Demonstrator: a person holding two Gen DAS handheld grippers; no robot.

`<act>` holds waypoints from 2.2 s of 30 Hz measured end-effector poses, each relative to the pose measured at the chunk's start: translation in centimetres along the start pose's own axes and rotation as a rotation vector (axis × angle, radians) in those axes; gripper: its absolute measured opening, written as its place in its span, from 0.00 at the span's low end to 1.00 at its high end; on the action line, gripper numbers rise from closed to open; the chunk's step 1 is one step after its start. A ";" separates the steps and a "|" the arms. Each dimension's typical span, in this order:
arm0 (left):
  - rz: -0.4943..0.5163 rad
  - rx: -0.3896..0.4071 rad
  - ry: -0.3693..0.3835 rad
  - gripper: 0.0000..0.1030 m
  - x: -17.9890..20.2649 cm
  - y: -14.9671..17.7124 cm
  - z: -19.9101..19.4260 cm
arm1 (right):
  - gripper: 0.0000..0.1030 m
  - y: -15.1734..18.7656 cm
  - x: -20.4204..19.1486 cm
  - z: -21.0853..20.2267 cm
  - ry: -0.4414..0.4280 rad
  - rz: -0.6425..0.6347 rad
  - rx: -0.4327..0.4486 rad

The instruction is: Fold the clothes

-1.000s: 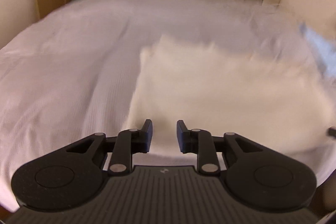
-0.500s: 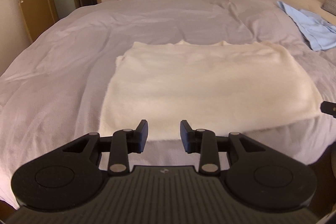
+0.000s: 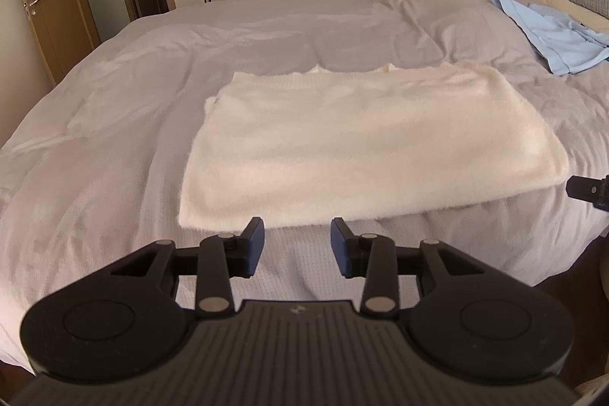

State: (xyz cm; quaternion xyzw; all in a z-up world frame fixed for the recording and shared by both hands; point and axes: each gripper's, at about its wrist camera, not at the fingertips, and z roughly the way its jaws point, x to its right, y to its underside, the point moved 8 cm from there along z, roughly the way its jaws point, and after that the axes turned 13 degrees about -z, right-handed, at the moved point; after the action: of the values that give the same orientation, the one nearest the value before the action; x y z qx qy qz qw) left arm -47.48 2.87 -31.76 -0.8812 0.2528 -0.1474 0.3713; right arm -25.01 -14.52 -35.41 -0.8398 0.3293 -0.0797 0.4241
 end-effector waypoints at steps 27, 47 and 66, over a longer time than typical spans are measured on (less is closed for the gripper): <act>-0.066 -0.098 0.329 0.29 -1.4 -6.2 11.7 | 0.48 3.2 7.5 13.0 -0.304 0.900 0.170; -0.351 -0.147 0.386 0.27 -11.0 -7.7 9.7 | 0.10 -12.3 -15.7 7.5 0.071 -0.418 0.244; -0.622 -0.253 0.574 0.34 -13.1 -6.4 10.9 | 0.54 -3.5 -23.3 8.5 -0.550 -0.319 0.018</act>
State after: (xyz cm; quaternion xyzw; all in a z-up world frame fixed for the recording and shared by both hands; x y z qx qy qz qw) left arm -51.30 20.30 -35.51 -0.8771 0.0847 -0.4589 0.1134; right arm -37.74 7.02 -34.64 -0.8672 0.0659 0.0820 0.4867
